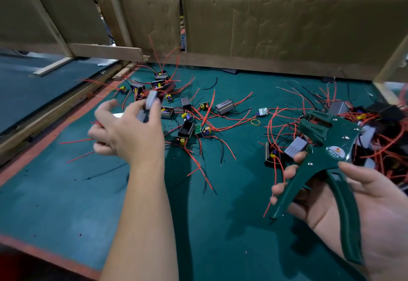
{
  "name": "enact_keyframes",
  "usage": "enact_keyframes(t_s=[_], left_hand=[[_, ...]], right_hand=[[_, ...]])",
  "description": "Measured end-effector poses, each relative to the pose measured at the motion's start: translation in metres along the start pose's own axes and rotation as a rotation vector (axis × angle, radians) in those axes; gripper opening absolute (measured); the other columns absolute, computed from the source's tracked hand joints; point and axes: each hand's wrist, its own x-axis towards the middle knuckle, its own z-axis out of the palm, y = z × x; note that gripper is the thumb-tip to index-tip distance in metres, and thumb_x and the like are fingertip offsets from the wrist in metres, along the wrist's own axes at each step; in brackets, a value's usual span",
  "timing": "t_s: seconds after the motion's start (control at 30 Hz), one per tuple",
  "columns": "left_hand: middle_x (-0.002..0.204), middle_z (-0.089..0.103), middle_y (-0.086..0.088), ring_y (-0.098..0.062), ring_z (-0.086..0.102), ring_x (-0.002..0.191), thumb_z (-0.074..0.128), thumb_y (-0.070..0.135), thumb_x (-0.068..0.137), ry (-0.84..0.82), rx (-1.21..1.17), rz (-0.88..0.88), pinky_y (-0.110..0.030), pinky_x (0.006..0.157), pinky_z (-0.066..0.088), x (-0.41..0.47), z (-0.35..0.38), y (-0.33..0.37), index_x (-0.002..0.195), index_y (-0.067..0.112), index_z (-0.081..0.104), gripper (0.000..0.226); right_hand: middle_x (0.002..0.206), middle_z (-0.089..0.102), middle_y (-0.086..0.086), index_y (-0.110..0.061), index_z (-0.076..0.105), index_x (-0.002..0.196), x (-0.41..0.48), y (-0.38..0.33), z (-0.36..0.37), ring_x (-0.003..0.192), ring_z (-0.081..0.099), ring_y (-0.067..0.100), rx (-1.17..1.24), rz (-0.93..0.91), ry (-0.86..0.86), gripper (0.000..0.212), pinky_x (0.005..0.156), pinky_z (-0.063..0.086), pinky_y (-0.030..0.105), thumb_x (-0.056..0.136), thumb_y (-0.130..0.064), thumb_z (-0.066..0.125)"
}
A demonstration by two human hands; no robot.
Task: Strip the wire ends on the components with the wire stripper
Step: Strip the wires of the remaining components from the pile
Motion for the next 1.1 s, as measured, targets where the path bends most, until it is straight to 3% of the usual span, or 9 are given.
enact_keyframes(t_s=[0.2,0.37,0.53,0.63,0.7,0.77,0.87,0.97,1.1], left_hand=[[0.092,0.063,0.004,-0.029,0.038,0.120,0.040,0.056,0.093,-0.124,-0.070,-0.035,-0.049,0.102,0.016,0.000,0.005,0.001,0.089,0.029,0.056,0.032],[0.151,0.029,0.002,-0.030,0.010,0.143,0.044,0.050,0.085,-0.194,-0.008,0.045,-0.061,0.109,-0.006,-0.005,0.008,0.001,0.080,0.029,0.060,0.026],[0.156,0.021,0.001,-0.027,0.000,0.147,0.034,0.048,0.092,-0.095,-0.043,0.143,-0.061,0.108,-0.009,-0.012,0.008,0.010,0.094,0.034,0.064,0.033],[0.133,0.052,-0.001,-0.029,0.037,0.131,0.039,0.042,0.096,0.002,-0.200,0.289,-0.043,0.100,0.021,-0.016,0.005,0.016,0.095,0.027,0.064,0.030],[0.085,0.066,0.003,-0.013,0.061,0.088,0.041,0.035,0.098,-0.125,-0.457,0.342,-0.027,0.075,0.035,-0.023,0.004,0.020,0.092,0.021,0.059,0.024],[0.060,0.063,0.006,0.000,0.056,0.057,0.046,0.032,0.099,-0.333,-0.662,0.194,-0.021,0.062,0.038,-0.032,0.003,0.029,0.087,0.019,0.054,0.019],[0.060,0.067,0.000,-0.006,0.052,0.044,0.058,0.026,0.094,-0.680,-0.967,-0.239,-0.018,0.044,0.038,-0.037,-0.001,0.040,0.087,0.015,0.054,0.014],[0.076,0.074,-0.007,-0.010,0.068,0.058,0.060,0.016,0.091,-1.046,-1.240,-0.568,-0.015,0.040,0.046,-0.037,-0.009,0.045,0.097,0.005,0.056,0.013],[0.091,0.074,-0.013,-0.013,0.072,0.075,0.059,0.015,0.090,-1.187,-1.353,-0.690,-0.013,0.045,0.050,-0.038,-0.014,0.048,0.087,0.004,0.060,0.012]], right_hand=[[0.086,0.063,0.026,0.000,0.066,0.098,-0.002,0.003,0.005,0.079,0.064,0.047,-0.185,-0.065,0.130,0.047,0.069,0.054,0.053,0.062,-0.030,0.070],[0.090,0.062,0.029,0.003,0.062,0.105,-0.001,0.005,0.006,0.084,0.062,0.050,-0.118,-0.085,0.053,0.050,0.072,0.054,0.055,0.067,-0.027,0.072],[0.086,0.062,0.025,-0.001,0.066,0.097,-0.003,0.007,0.003,0.077,0.064,0.046,-0.243,-0.123,0.137,0.049,0.069,0.054,0.052,0.061,-0.033,0.066],[0.086,0.062,0.024,-0.001,0.066,0.097,-0.004,0.007,0.002,0.077,0.063,0.045,-0.260,-0.127,0.139,0.048,0.071,0.053,0.054,0.062,-0.033,0.063],[0.090,0.061,0.027,0.001,0.063,0.103,-0.002,0.005,-0.002,0.083,0.062,0.047,-0.200,-0.114,0.102,0.047,0.077,0.050,0.057,0.069,-0.031,0.062],[0.104,0.057,0.033,0.006,0.052,0.118,0.000,0.005,-0.008,0.100,0.056,0.053,-0.074,-0.042,0.105,0.046,0.093,0.037,0.064,0.085,-0.026,0.053],[0.126,0.043,0.040,0.011,0.035,0.132,-0.006,0.014,-0.020,0.122,0.036,0.058,0.099,0.097,0.202,0.051,0.109,0.008,0.063,0.098,-0.025,0.023],[0.131,0.038,0.043,0.012,0.034,0.134,-0.003,0.016,-0.029,0.127,0.028,0.061,0.199,0.182,0.179,0.068,0.111,0.004,0.064,0.095,-0.035,0.006],[0.131,0.038,0.042,0.011,0.033,0.135,0.001,0.013,-0.029,0.127,0.028,0.060,0.165,0.145,0.124,0.055,0.110,-0.001,0.063,0.098,-0.027,0.017]])
